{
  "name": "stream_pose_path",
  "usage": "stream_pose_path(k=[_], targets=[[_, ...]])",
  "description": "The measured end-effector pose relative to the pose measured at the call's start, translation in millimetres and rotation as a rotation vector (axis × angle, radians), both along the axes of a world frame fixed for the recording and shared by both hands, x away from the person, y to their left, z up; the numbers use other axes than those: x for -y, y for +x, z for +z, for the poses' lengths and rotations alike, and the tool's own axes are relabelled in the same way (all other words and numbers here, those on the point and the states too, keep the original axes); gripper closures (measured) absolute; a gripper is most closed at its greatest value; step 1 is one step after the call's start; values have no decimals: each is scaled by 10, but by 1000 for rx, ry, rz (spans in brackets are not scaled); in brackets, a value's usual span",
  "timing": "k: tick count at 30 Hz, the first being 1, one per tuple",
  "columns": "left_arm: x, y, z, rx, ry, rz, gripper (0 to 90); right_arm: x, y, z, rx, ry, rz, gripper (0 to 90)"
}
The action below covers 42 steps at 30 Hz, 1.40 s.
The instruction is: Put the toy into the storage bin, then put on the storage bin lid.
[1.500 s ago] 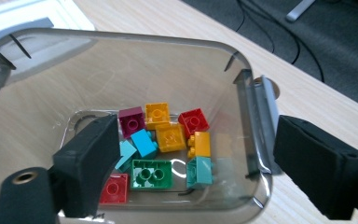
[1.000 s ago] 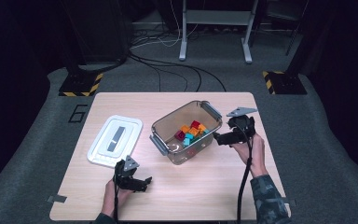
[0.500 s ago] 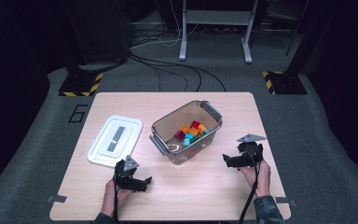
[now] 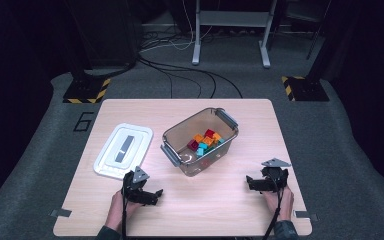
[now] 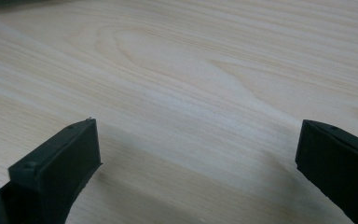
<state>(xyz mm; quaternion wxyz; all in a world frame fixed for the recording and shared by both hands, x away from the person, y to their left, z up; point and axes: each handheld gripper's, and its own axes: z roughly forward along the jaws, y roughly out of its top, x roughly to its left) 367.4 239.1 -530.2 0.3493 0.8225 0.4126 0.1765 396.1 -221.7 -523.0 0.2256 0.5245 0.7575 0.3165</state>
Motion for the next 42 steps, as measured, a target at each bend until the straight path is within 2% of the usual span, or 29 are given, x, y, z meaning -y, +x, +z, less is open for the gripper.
stream_pose_path(k=[3,4,5,6,10,13,14,18,23,25,26,27,28,30,35,38,41,42], targets=[[9,10,25,-10,23,5,16,30,5,-28,1,-11,-11,0],[8,11,49,-12,48,5,18,40,3,-38,1,-7,-11,0],[-1,15,76,0,58,14,31,49,3,-38,1,-7,-10,0],[-25,22,102,9,42,17,48,57,0,-36,8,-15,-10,0],[-142,87,235,20,-7,52,82,79,12,-51,-2,14,-9,0],[-213,138,307,20,-14,68,99,86,17,-52,-6,13,-10,0],[-303,208,370,26,-22,89,106,86,17,-53,-5,13,-10,0],[-457,345,444,40,-34,141,123,86,18,-53,-7,16,-10,0],[-679,612,525,37,-27,203,127,96,20,-53,-5,14,-9,0],[-739,726,511,34,-28,229,126,95,20,-53,-5,14,-8,0],[-772,782,503,19,-15,232,125,96,21,-53,-5,14,-8,0],[-772,782,503,19,-15,232,125,96,21,-53,-5,14,-8,0],[-812,893,466,0,-1,246,116,97,21,-53,-4,15,-7,0],[-848,983,442,-10,4,261,114,97,21,-53,-4,15,-7,0],[-936,1203,367,-60,0,300,80,96,20,-52,-4,14,-5,1],[-970,1275,344,-70,-8,316,78,96,20,-52,-4,15,-2,5],[-974,1313,326,-75,8,312,141,96,18,-52,-1,14,0,12],[-972,1322,313,-73,9,316,188,95,18,-52,-1,14,1,13]])
